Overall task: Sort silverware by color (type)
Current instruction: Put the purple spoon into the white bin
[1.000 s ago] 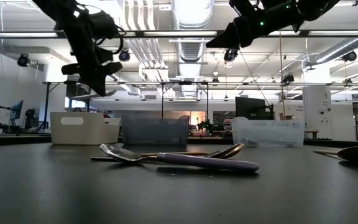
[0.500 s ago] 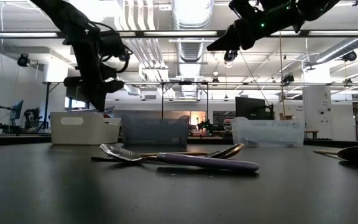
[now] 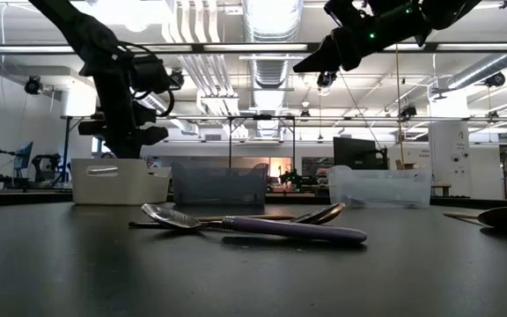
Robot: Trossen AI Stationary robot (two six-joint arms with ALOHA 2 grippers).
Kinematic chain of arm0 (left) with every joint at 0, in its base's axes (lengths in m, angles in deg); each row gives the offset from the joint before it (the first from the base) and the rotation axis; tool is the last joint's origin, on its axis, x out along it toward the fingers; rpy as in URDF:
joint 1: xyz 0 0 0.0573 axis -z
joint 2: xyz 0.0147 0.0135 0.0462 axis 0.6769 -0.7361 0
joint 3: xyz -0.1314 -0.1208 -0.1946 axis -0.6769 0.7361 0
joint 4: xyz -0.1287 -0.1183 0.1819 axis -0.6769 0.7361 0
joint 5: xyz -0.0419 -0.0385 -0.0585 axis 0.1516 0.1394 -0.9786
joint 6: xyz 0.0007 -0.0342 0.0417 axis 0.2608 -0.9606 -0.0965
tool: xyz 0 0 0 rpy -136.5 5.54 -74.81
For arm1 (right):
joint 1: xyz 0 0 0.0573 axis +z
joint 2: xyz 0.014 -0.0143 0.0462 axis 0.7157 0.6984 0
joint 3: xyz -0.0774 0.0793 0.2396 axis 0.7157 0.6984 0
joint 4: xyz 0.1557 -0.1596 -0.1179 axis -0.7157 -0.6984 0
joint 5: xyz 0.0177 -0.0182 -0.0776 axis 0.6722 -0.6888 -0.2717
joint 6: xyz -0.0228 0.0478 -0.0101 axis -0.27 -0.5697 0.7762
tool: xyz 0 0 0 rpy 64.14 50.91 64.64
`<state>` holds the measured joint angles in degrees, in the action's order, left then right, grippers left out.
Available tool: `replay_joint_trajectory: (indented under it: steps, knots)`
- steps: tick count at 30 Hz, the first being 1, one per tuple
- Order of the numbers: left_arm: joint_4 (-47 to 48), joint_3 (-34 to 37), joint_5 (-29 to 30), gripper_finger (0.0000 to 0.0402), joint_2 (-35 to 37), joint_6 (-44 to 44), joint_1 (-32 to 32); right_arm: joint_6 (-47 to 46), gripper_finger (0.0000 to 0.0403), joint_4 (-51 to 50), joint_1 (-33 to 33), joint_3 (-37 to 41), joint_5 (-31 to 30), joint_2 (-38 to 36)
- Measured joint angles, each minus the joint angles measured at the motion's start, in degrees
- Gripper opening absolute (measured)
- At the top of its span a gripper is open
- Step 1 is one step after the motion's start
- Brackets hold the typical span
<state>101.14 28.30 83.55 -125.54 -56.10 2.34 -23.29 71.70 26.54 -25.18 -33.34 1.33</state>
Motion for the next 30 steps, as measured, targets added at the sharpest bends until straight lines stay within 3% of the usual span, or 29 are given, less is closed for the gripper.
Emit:
replay_joint_trajectory:
  steps: [30]
  knots:
    - [-2.67, 4.18, 1.16, 0.0, 0.04, -2.53, 0.01, 0.11, 0.0059, 0.0, 0.0, 0.0, 0.0, 0.0]
